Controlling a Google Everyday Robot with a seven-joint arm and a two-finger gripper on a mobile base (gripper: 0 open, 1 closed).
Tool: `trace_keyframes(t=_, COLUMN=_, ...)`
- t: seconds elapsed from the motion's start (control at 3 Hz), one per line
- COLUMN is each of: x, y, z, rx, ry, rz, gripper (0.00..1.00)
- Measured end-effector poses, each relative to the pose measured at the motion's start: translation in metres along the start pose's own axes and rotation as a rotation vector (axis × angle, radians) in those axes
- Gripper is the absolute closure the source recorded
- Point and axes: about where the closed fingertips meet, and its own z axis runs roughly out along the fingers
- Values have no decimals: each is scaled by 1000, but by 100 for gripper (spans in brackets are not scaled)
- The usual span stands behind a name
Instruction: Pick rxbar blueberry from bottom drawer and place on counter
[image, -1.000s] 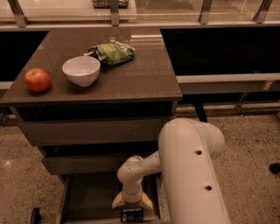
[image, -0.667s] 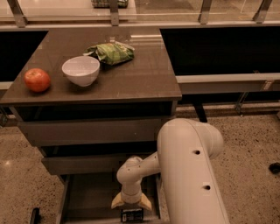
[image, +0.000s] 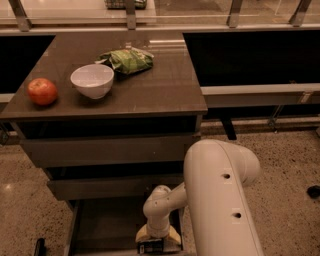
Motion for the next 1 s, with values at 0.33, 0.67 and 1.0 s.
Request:
trace_keyframes(t=0.33, x=9, y=8, z=10, rx=72, ry=123, rz=-95, gripper=0)
trace_keyframes(t=0.67, x=13, y=9, z=10, rx=57, ry=132, rz=-118, gripper=0)
trace_keyframes(t=1.0, x=11, y=9, z=11, rx=58, ry=127, rz=-112, gripper=0)
